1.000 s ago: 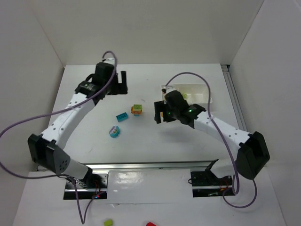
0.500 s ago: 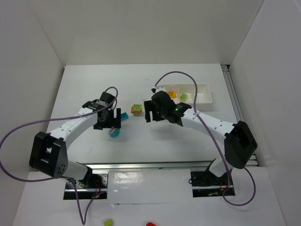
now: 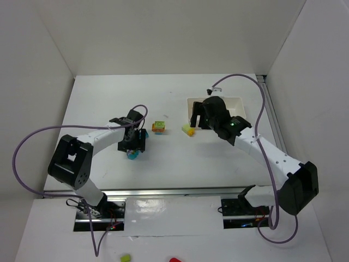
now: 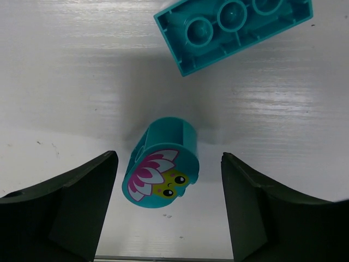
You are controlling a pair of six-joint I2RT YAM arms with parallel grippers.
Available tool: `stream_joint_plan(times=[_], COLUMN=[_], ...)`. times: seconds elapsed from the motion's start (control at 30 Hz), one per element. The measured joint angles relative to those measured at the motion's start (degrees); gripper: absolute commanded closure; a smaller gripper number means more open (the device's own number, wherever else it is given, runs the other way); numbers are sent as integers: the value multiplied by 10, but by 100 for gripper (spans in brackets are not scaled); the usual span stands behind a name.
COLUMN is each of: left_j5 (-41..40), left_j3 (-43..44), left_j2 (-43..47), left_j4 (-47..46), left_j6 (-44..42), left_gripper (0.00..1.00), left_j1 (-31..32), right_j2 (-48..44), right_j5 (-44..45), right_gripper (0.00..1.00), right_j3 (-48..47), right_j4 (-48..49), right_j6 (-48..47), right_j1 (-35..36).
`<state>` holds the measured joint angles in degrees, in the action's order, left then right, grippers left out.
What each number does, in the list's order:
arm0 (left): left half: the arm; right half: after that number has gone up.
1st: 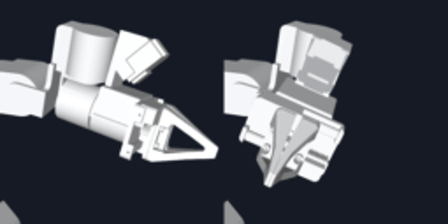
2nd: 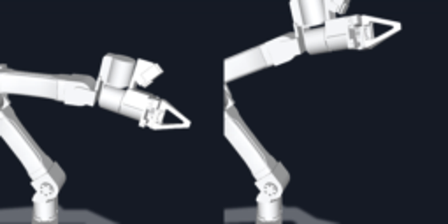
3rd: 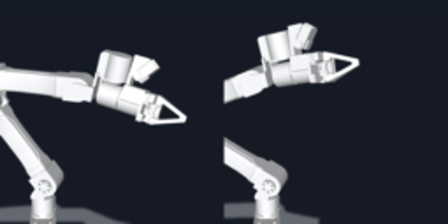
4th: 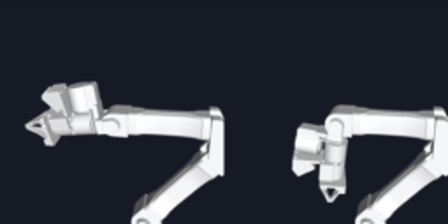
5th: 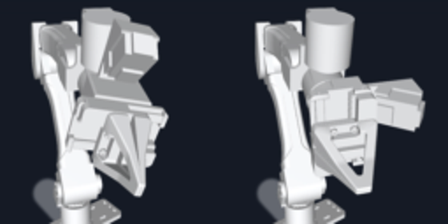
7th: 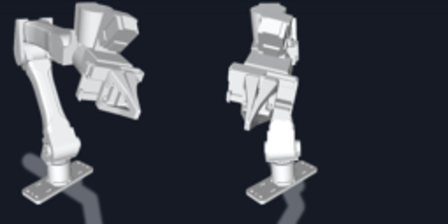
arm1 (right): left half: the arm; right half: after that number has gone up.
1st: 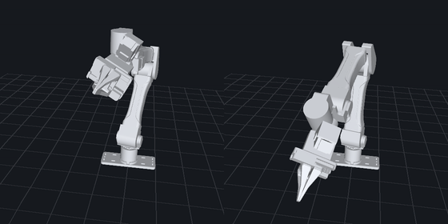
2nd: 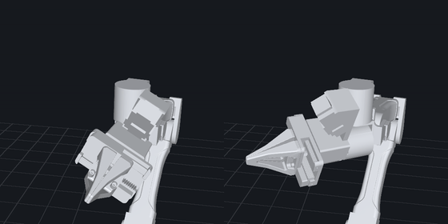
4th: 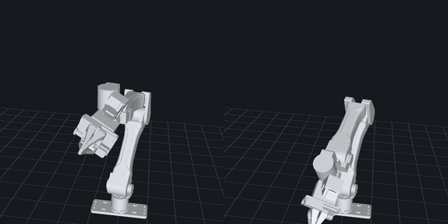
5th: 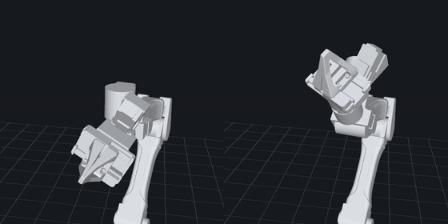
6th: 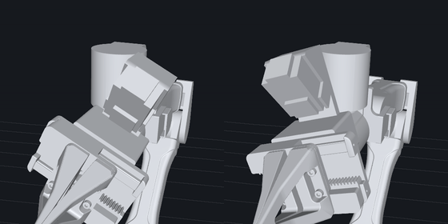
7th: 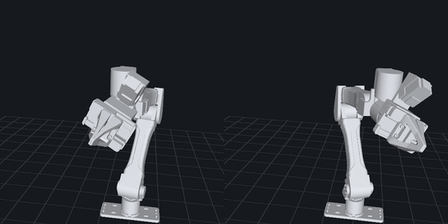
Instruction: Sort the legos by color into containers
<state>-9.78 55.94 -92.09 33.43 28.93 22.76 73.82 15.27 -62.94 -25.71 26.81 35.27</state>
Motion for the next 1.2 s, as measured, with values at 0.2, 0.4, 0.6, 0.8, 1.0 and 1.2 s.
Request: stream_joint_plan(times=[0.2,0.4,0.6,0.8,1.0,1.2], left_j5=[0,-8,-22,-12,18,61], left_j3=[0,10,17,39,80,96], left_j2=[-7,-21,-22,-4,18,14], left_j4=[-9,-9,-3,19,17,-12], left_j6=[-1,4,15,8,-16,-28], left_gripper=[31,43,64,78,82,86], left_j1=[20,45,54,72,106,140], right_j2=[-3,-1,9,9,9,5], right_j5=[4,-24,-53,-108,-155,-254], right_gripper=[16,16,16,16,16,15], right_j3=[0,0,0,17,36,67], right_j4=[-27,-28,-28,-26,-28,-18], right_j6=[5,6,6,5,3,-2], right_j1=[-79,-148,-164,-185,-210,-214])
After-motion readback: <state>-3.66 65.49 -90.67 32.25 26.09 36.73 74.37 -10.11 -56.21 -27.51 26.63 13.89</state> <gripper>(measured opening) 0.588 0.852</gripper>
